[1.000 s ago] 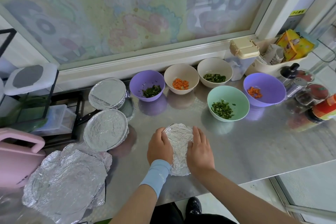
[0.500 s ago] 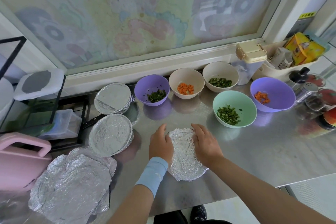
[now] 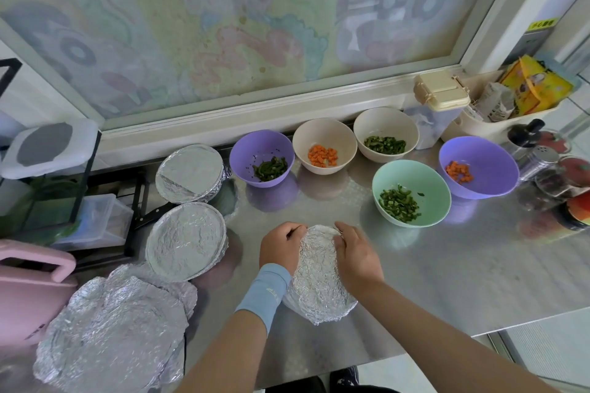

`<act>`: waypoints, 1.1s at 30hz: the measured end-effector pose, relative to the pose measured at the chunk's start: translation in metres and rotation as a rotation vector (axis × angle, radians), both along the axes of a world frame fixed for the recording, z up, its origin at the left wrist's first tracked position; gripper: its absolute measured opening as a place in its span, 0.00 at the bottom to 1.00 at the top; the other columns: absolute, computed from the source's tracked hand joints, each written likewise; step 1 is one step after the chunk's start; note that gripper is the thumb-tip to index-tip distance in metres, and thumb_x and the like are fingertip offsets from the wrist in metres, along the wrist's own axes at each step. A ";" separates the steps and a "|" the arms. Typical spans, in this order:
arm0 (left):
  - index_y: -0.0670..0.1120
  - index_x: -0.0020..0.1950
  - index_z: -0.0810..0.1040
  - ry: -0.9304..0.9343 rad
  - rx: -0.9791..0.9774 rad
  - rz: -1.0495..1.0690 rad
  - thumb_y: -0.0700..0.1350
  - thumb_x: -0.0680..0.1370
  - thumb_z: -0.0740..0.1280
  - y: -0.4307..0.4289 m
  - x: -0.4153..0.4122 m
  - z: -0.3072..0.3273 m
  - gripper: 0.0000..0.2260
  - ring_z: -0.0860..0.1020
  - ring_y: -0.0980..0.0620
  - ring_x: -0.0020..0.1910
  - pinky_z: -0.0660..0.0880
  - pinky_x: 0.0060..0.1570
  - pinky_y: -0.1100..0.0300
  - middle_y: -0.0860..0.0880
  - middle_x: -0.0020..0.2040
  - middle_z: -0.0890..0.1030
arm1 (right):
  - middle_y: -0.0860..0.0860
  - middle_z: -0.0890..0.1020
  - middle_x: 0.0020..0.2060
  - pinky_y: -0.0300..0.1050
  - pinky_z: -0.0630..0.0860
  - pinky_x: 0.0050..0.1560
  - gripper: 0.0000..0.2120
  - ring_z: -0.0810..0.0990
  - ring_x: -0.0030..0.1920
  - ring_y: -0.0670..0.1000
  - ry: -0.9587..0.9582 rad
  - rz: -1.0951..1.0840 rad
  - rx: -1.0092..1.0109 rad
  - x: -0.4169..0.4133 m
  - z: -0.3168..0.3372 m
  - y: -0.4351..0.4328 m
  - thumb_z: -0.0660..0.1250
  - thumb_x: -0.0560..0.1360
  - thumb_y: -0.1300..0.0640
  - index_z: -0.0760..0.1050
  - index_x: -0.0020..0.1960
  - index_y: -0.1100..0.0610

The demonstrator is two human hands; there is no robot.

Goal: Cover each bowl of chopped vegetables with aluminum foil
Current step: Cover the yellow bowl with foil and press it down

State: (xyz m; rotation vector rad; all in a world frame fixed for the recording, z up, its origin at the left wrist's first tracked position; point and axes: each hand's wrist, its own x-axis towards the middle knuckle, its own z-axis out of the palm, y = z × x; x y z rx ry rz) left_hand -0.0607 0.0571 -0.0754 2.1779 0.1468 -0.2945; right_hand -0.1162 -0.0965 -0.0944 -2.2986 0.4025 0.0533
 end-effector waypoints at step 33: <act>0.55 0.52 0.86 0.004 -0.069 -0.318 0.50 0.77 0.70 -0.005 0.024 -0.014 0.06 0.80 0.67 0.48 0.74 0.52 0.70 0.61 0.48 0.85 | 0.36 0.84 0.37 0.31 0.75 0.42 0.02 0.81 0.41 0.38 0.110 -0.180 0.396 0.024 0.019 -0.010 0.73 0.74 0.49 0.84 0.44 0.41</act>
